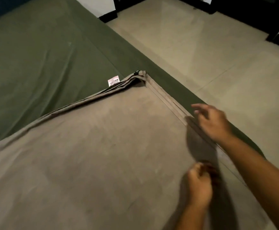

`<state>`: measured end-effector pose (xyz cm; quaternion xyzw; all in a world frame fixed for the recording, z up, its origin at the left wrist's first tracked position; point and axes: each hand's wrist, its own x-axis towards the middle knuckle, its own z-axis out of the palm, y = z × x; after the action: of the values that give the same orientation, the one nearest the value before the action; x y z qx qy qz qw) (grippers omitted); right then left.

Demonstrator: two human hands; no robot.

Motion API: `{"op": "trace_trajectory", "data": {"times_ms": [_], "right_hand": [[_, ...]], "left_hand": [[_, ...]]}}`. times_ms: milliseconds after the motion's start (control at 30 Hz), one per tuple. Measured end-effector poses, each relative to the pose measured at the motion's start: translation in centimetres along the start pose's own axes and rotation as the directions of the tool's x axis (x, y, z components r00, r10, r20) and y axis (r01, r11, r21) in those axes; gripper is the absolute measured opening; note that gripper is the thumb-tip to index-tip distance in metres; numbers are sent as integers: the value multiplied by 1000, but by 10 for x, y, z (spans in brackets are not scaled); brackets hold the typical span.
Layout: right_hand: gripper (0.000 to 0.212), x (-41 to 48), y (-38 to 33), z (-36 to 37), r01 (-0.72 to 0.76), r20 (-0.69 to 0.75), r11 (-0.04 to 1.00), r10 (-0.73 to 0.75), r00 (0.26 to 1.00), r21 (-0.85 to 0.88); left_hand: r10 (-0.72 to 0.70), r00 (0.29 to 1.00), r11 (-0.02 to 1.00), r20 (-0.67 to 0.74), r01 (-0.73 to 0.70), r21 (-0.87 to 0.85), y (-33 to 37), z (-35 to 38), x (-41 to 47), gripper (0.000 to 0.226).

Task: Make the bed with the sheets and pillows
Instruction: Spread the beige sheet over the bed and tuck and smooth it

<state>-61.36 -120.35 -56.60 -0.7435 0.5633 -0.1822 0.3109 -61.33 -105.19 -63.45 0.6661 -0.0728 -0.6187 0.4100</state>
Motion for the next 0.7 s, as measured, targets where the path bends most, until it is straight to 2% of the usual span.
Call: {"op": "trace_trajectory", "data": {"times_ms": [33,67,100,133,167,233,300,333,400,533,700], "right_hand": [[33,6,-15,26,123,124,992,-117,985,-42],[38,14,-27,53,234,233,967,-206,950,-97],[45,24,-36,79,311,351,935,-237,906,-170],[51,33,-44,103,388,429,883,-253,867,-265],[55,39,-51,123,444,474,830,-257,842,-339],[55,56,-61,153,500,464,751,-291,837,-431],[54,78,-68,167,517,456,719,-307,835,-463],[54,91,-72,171,535,464,700,-319,826,-472],[54,118,-80,177,567,481,661,-337,810,-491],[56,178,-102,191,591,522,602,-314,793,-537],[55,238,-121,208,587,492,585,-336,803,-560]], "left_hand": [[151,964,976,-219,-111,185,20,-25,9,25],[366,835,897,-411,-200,393,43,-56,19,25],[544,693,793,-473,-241,559,65,-90,29,31],[652,588,711,-479,-255,655,77,-116,46,36],[686,575,660,-445,-235,713,90,-139,63,41],[634,679,559,-370,-72,826,109,-166,93,51],[600,746,400,-290,34,916,128,-186,122,55],[597,754,350,-273,61,935,139,-195,133,54],[607,750,323,-262,68,944,156,-204,150,52],[590,759,339,-274,75,938,196,-215,182,53],[576,797,271,-184,27,962,246,-251,211,72]]}}
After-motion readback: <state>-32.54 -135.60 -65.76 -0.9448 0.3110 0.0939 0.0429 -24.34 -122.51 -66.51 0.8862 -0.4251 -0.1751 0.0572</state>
